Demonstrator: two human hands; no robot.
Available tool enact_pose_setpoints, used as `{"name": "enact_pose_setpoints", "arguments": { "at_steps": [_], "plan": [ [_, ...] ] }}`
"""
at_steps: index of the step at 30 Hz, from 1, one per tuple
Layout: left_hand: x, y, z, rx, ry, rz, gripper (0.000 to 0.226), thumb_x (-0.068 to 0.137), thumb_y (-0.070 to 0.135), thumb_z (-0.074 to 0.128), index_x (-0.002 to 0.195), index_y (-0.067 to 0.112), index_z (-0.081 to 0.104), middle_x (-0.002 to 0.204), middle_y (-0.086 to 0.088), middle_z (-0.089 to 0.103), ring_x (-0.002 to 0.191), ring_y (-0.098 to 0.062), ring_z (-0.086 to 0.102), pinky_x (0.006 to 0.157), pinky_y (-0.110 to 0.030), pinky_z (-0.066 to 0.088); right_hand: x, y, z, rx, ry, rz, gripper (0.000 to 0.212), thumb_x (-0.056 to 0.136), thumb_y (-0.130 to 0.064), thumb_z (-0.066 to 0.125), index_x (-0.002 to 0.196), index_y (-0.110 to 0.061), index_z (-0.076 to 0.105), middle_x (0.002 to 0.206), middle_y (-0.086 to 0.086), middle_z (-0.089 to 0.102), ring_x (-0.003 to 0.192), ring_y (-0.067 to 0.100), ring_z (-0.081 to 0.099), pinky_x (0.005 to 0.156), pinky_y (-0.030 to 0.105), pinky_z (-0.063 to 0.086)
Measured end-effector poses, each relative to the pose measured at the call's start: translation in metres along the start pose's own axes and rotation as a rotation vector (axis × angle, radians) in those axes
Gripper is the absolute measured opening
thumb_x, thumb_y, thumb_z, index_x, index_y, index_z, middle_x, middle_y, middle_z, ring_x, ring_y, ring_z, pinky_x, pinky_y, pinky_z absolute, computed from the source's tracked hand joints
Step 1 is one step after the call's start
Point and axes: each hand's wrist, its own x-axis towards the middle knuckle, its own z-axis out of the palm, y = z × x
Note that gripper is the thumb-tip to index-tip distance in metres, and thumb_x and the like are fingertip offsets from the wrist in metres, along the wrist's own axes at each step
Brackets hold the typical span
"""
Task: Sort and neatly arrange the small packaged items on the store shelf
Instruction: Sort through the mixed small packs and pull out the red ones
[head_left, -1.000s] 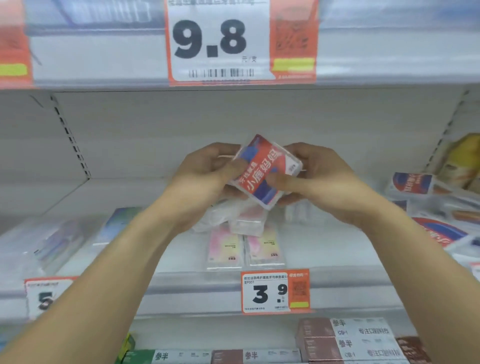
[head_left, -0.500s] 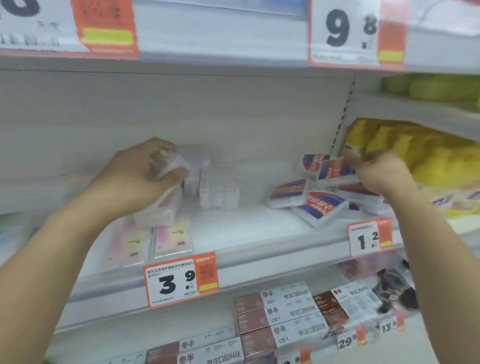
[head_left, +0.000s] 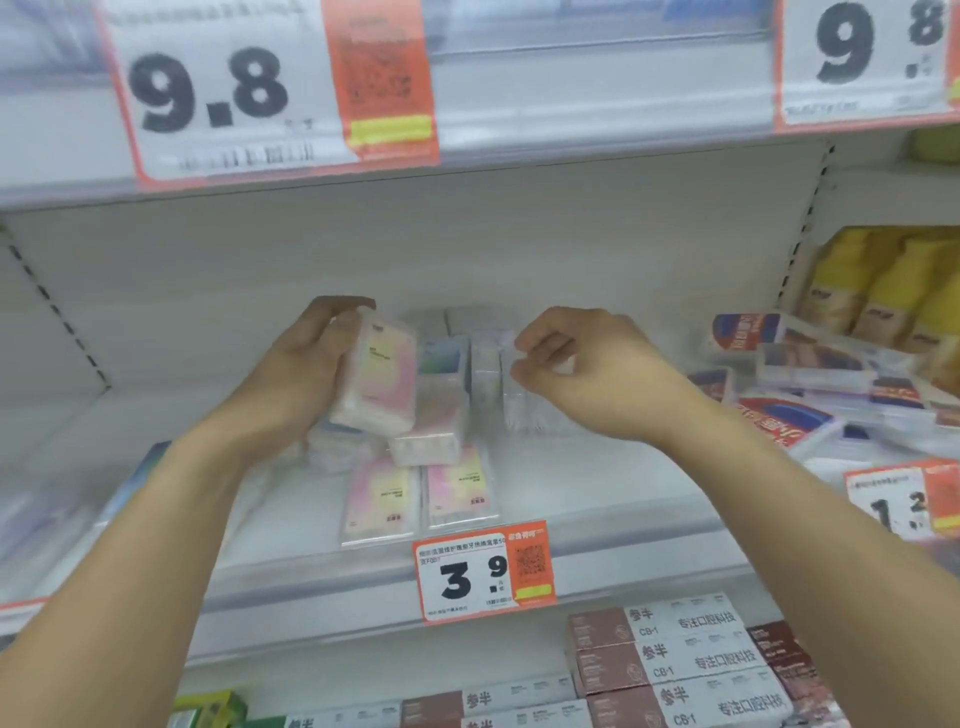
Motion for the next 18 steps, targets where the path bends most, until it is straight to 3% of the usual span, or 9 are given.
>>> {"name": "enact_pose_setpoints", "arguments": {
  "at_steps": [2,4,8,11,13,15,18],
  "plan": [
    [-0.003,-0.003,-0.013,0.19,0.036,0.063,0.024,0.102,0.03,0.038,0.109,0.031,0.061,0.097,0.005,0.066,0.081,-0.009,0.062,0.055,-0.011,0.046,0.014,0.003,0.011,-0.189,-0.054,0.045,0.033,0.089,-0.044,0.062,0.119,-0.029,0.06,0.123,-0.001,0.058,0.12,0.018,0.052,0.1,0.033,0.044],
    [-0.004,-0.008,-0.023,0.287,-0.027,0.078,0.028,0.102,0.029,0.036,0.104,0.029,0.064,0.098,0.005,0.069,0.083,-0.008,0.064,0.064,-0.015,0.049,0.023,0.008,0.016,-0.288,-0.122,0.126,0.046,0.09,-0.052,0.059,0.132,-0.034,0.052,0.138,0.0,0.046,0.132,0.023,0.039,0.108,0.043,0.037],
    [-0.006,-0.02,-0.046,0.54,-0.134,0.006,0.025,0.1,0.031,0.043,0.108,0.026,0.066,0.103,0.005,0.067,0.091,-0.013,0.062,0.075,-0.024,0.048,0.036,0.018,0.021,-0.236,-0.204,0.22,0.075,0.082,-0.066,0.06,0.147,-0.038,0.034,0.15,0.0,0.037,0.134,0.024,0.042,0.102,0.036,0.04],
    [-0.004,-0.029,-0.058,0.613,-0.138,-0.05,0.025,0.094,0.042,0.05,0.11,0.03,0.065,0.11,0.01,0.064,0.104,-0.013,0.058,0.087,-0.031,0.048,0.04,0.018,0.023,-0.271,-0.307,0.285,0.087,0.071,-0.067,0.071,0.145,-0.042,0.033,0.144,-0.001,0.038,0.126,0.022,0.048,0.091,0.031,0.041],
    [0.0,-0.027,-0.057,0.657,-0.017,0.006,0.029,0.093,0.041,0.054,0.118,0.029,0.062,0.117,0.008,0.059,0.109,-0.013,0.055,0.086,-0.027,0.04,0.042,0.013,0.014,-0.319,-0.357,0.332,0.086,0.063,-0.066,0.078,0.135,-0.041,0.038,0.133,-0.004,0.044,0.115,0.02,0.05,0.083,0.03,0.041],
    [0.006,-0.017,-0.048,0.633,0.106,0.08,0.027,0.093,0.035,0.055,0.118,0.026,0.062,0.115,0.005,0.059,0.102,-0.015,0.057,0.082,-0.024,0.039,0.042,0.011,0.001,-0.344,-0.449,0.378,0.086,0.06,-0.066,0.08,0.131,-0.04,0.039,0.127,-0.007,0.047,0.11,0.018,0.051,0.082,0.03,0.04],
    [0.021,0.001,-0.019,0.622,-0.001,0.07,0.021,0.092,0.035,0.054,0.106,0.023,0.064,0.11,0.006,0.062,0.091,-0.015,0.06,0.074,-0.025,0.049,0.047,0.008,-0.003,-0.219,-0.376,0.303,0.083,0.06,-0.07,0.078,0.131,-0.045,0.043,0.129,-0.012,0.047,0.11,0.011,0.049,0.09,0.027,0.036]
  ]
}}
